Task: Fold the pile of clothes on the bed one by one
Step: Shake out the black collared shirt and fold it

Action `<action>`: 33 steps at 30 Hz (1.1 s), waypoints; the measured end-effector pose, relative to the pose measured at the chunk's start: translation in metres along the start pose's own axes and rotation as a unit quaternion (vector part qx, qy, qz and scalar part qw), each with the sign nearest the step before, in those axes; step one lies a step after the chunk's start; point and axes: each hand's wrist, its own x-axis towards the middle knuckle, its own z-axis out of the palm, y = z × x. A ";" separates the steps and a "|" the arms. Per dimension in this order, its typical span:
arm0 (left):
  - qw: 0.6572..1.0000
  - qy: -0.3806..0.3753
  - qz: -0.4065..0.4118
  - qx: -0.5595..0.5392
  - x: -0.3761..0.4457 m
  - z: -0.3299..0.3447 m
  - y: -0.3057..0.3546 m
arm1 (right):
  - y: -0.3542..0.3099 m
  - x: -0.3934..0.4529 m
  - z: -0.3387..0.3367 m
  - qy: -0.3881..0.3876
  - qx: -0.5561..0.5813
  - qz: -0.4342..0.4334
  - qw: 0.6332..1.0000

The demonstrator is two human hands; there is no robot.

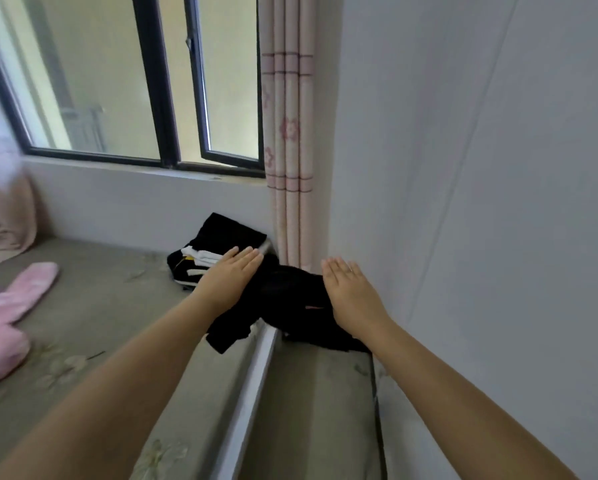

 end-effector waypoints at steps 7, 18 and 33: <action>0.994 -0.040 -0.105 0.010 0.080 0.053 -0.077 | 0.025 0.150 0.073 0.024 0.074 -0.079 0.994; 0.978 -0.148 -0.146 -0.020 0.234 0.209 -0.252 | 0.017 0.426 0.204 -0.145 0.099 -0.159 0.971; 0.980 -0.079 -0.181 -0.006 0.499 0.358 -0.460 | 0.047 0.726 0.368 0.009 0.151 -0.139 0.979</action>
